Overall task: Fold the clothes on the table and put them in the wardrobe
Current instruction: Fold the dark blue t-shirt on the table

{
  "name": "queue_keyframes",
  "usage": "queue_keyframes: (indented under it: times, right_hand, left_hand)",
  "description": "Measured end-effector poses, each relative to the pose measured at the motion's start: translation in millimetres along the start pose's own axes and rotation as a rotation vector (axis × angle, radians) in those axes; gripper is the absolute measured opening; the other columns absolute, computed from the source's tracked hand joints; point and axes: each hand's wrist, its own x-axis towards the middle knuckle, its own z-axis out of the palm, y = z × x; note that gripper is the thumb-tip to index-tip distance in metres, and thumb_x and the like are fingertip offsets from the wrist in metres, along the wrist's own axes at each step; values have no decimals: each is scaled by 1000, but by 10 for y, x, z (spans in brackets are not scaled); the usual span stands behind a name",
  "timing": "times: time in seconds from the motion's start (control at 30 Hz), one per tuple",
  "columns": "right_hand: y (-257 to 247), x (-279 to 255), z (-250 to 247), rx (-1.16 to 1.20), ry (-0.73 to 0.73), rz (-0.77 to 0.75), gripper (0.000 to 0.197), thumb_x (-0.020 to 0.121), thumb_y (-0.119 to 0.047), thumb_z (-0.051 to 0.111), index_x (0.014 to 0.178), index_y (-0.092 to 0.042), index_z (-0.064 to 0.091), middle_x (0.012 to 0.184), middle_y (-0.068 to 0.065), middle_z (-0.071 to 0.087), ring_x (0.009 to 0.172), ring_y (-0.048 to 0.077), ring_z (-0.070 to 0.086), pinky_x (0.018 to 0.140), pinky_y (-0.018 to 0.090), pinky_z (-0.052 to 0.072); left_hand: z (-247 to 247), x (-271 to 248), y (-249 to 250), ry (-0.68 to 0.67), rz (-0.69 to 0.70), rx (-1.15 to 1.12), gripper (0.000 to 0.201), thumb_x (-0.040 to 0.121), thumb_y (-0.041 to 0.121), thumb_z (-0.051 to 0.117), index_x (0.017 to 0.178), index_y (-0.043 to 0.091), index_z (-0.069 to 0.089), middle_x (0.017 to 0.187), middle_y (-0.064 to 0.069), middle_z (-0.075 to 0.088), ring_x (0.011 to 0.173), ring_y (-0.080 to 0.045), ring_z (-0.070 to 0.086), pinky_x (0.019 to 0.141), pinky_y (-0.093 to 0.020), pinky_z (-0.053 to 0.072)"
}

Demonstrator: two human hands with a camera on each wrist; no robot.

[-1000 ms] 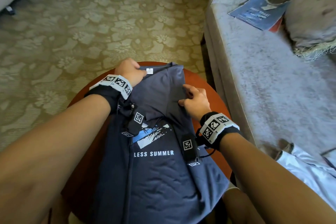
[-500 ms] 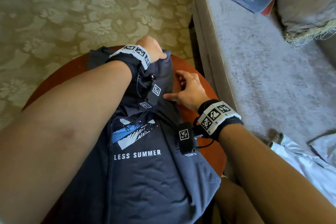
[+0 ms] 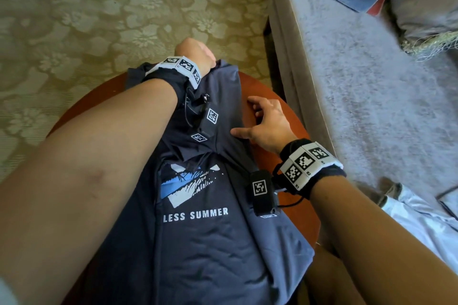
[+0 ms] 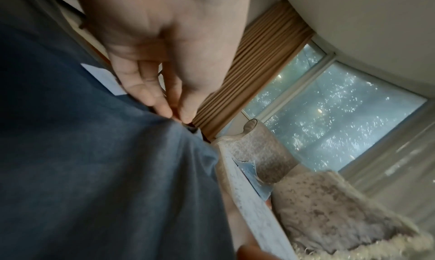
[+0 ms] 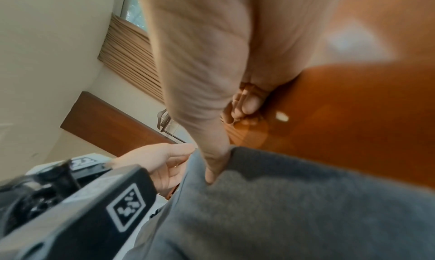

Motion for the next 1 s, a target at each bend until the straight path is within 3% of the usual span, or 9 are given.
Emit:
queue_keyframes:
  times: [0.13, 0.27, 0.37, 0.5, 0.57, 0.7, 0.8, 0.87, 1.0]
  right_hand:
    - [-51, -139, -3, 159, 66, 58, 75, 72, -31, 87, 137, -22, 51, 123, -4, 47, 108, 7, 50, 97, 19, 43]
    - [88, -659, -6, 653, 235, 317, 37, 82, -13, 72, 118, -17, 64, 100, 1, 68, 92, 17, 64, 83, 33, 54]
    - [299, -1209, -46, 646, 447, 387, 26, 73, -13, 62, 96, -23, 69, 91, 5, 71, 85, 23, 67, 85, 42, 57]
    - [615, -1763, -209, 515, 729, 597, 38, 70, -17, 47, 104, -19, 64, 113, 7, 63, 96, 28, 62, 95, 39, 51]
    - [717, -1972, -158, 534, 612, 595, 55, 61, -22, 42, 111, -16, 65, 115, 11, 65, 103, 30, 63, 97, 41, 51]
    - [737, -2286, 97, 368, 247, 504, 56, 75, -19, 50, 129, -6, 59, 112, 9, 60, 105, 24, 57, 92, 32, 46]
    - [806, -2427, 148, 258, 135, 479, 34, 75, -15, 55, 100, 3, 70, 90, 12, 60, 93, 34, 61, 74, 27, 39]
    - [844, -2524, 119, 233, 153, 500, 14, 79, -10, 56, 74, -5, 69, 83, 9, 62, 93, 34, 59, 73, 26, 35]
    - [784, -2723, -3, 357, 270, 517, 24, 81, -23, 57, 95, -9, 72, 100, 10, 61, 93, 29, 53, 77, 32, 35]
  left_hand:
    - [-138, -211, -94, -21, -21, -51, 9, 81, 16, 74, 89, 16, 76, 86, -4, 72, 81, -18, 66, 83, -29, 56]
    - [-364, -761, -220, -25, -52, -67, 15, 82, 7, 67, 72, 18, 70, 75, -4, 69, 77, -20, 66, 69, -25, 53]
    - [-456, -1313, -273, -110, -86, -118, 25, 83, 2, 62, 64, 17, 64, 78, -12, 70, 69, -22, 67, 57, -24, 52]
    - [-442, -2213, -214, -237, -151, -485, 26, 87, -7, 56, 66, 8, 57, 53, -5, 58, 39, -7, 52, 41, -16, 39]
    - [-386, -2606, -271, -286, -192, -624, 22, 90, -4, 55, 72, 8, 55, 51, -2, 60, 42, -7, 54, 47, -17, 43]
    - [-294, -3093, -470, -386, -251, -633, 17, 96, 4, 51, 81, 10, 53, 77, -8, 62, 67, -17, 60, 66, -25, 51]
    - [-330, -3294, -572, -437, -284, -617, 17, 98, 6, 48, 82, 11, 52, 82, -9, 63, 73, -20, 62, 71, -27, 51]
    - [-370, -3376, -606, -460, -291, -600, 17, 99, 8, 48, 83, 11, 52, 84, -9, 63, 74, -20, 62, 71, -28, 51]
    - [-375, -3544, -589, -485, -292, -591, 15, 99, 11, 49, 85, 10, 53, 99, -15, 65, 77, -22, 64, 75, -28, 52]
